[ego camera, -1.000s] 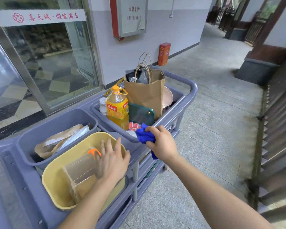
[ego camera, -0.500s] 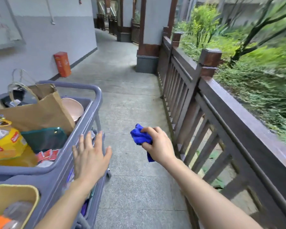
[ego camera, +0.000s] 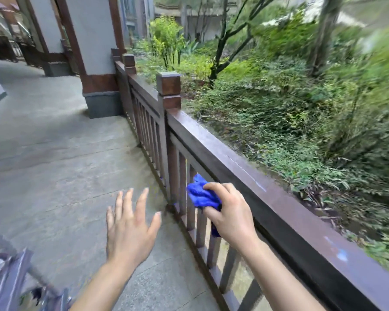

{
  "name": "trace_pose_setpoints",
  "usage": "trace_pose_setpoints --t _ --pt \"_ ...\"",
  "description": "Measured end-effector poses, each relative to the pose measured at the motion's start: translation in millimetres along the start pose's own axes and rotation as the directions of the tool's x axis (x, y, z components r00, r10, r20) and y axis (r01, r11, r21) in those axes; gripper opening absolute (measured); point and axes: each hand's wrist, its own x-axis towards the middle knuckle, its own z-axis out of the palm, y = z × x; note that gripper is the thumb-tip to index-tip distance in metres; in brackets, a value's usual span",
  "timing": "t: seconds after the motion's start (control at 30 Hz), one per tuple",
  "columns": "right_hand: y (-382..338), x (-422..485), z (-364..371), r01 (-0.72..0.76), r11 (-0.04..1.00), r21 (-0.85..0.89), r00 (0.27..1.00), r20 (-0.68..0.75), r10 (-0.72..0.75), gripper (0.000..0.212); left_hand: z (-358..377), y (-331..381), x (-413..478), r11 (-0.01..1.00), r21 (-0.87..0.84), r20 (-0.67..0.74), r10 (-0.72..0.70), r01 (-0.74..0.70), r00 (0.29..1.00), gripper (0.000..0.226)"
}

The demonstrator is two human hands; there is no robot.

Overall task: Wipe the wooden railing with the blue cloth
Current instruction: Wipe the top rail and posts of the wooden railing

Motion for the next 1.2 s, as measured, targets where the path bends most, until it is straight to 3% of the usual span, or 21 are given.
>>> trace_pose_setpoints --t 0.13,0.23,0.37,0.47,0.67,0.8,0.87,0.97,1.03,1.13,1.17,1.2 --pt "34 -24 -41 -0.071 0.995 -0.067 0.996 -0.065 0.067 0.046 33 54 17 0.980 -0.089 -0.007 0.179 -0.179 0.984 0.073" --pt "61 -48 -74 -0.172 0.978 -0.118 0.978 -0.142 0.155 0.049 63 100 22 0.910 -0.207 -0.042 0.359 -0.360 0.932 0.064" --pt "88 -88 -113 -0.352 0.920 -0.170 0.905 -0.312 0.289 0.055 105 156 17 0.708 -0.303 -0.150 0.626 -0.638 0.765 0.050" --pt "101 -115 -137 -0.484 0.853 -0.196 0.823 -0.434 0.367 0.058 133 196 16 0.547 -0.335 -0.190 0.758 -0.767 0.624 0.044" --pt "108 -161 -152 -0.756 0.600 -0.262 0.616 -0.593 0.518 0.054 172 259 33 0.343 -0.355 -0.183 0.887 -0.870 0.425 0.041" --pt "120 -173 -143 -0.815 0.364 -0.450 0.577 -0.578 0.577 0.049 188 263 37 0.319 -0.365 -0.183 0.896 -0.874 0.404 0.030" --pt "132 -174 -150 -0.838 0.326 -0.439 0.542 -0.597 0.591 0.051 191 262 38 0.313 -0.380 -0.200 0.891 -0.870 0.408 0.028" --pt "141 -170 -157 -0.903 0.339 -0.264 0.424 -0.683 0.595 0.043 194 260 41 0.297 -0.376 -0.208 0.896 -0.878 0.392 0.027" --pt "138 -166 -141 -0.873 0.388 -0.296 0.477 -0.686 0.549 0.043 195 259 43 0.273 -0.359 -0.218 0.905 -0.893 0.364 0.030" --pt "128 -169 -116 -0.765 0.447 -0.464 0.643 -0.587 0.492 0.049 199 258 44 0.250 -0.332 -0.249 0.907 -0.909 0.341 0.034" --pt "128 -174 -120 -0.745 0.450 -0.492 0.666 -0.572 0.478 0.050 199 257 44 0.248 -0.328 -0.255 0.906 -0.911 0.339 0.034" --pt "130 -177 -127 -0.765 0.438 -0.473 0.644 -0.588 0.490 0.049 199 257 43 0.247 -0.328 -0.257 0.905 -0.912 0.338 0.035"
